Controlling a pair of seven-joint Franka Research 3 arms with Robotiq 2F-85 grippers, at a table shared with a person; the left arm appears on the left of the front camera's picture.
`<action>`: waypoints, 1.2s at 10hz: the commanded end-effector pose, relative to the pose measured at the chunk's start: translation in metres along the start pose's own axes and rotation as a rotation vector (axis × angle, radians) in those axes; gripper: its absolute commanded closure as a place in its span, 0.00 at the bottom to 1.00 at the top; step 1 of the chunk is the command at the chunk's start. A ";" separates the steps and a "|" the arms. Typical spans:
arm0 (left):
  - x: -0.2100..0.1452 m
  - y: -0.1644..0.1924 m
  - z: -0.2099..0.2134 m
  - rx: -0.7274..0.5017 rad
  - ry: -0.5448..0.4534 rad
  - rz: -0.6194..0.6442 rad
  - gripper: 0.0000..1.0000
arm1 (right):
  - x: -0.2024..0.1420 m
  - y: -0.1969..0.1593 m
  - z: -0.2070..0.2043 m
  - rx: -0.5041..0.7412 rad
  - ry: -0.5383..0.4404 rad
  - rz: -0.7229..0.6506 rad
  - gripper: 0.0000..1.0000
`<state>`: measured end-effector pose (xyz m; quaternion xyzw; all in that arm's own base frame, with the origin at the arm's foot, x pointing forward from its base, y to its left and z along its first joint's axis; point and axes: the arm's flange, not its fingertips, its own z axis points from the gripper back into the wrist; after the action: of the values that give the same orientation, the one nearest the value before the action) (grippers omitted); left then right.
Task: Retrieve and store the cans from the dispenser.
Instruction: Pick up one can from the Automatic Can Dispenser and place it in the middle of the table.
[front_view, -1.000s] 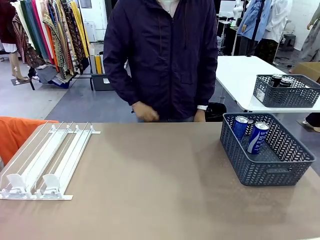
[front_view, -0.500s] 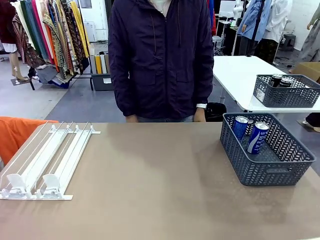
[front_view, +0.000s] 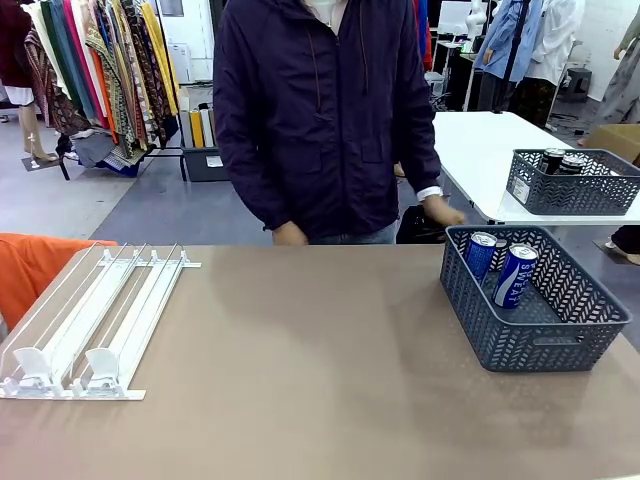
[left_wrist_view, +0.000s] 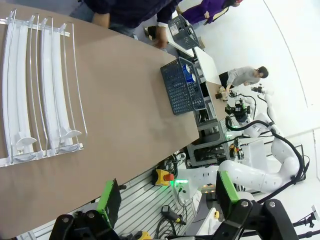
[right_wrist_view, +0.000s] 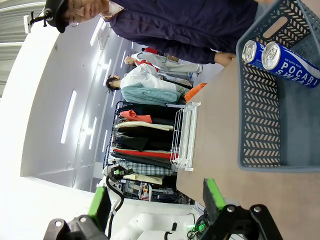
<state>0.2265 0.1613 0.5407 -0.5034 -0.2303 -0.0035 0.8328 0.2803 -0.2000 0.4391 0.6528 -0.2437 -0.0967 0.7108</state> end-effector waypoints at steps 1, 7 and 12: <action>0.002 0.000 0.000 -0.014 -0.006 -0.019 0.00 | 0.000 0.002 0.000 0.003 0.009 0.016 0.00; 0.002 0.000 0.000 -0.014 -0.006 -0.019 0.00 | 0.000 0.002 0.000 0.003 0.009 0.016 0.00; 0.002 0.000 0.000 -0.014 -0.006 -0.019 0.00 | 0.000 0.002 0.000 0.003 0.009 0.016 0.00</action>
<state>0.2265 0.1618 0.5401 -0.5034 -0.2306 -0.0038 0.8327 0.2803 -0.2000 0.4391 0.6528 -0.2437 -0.0967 0.7108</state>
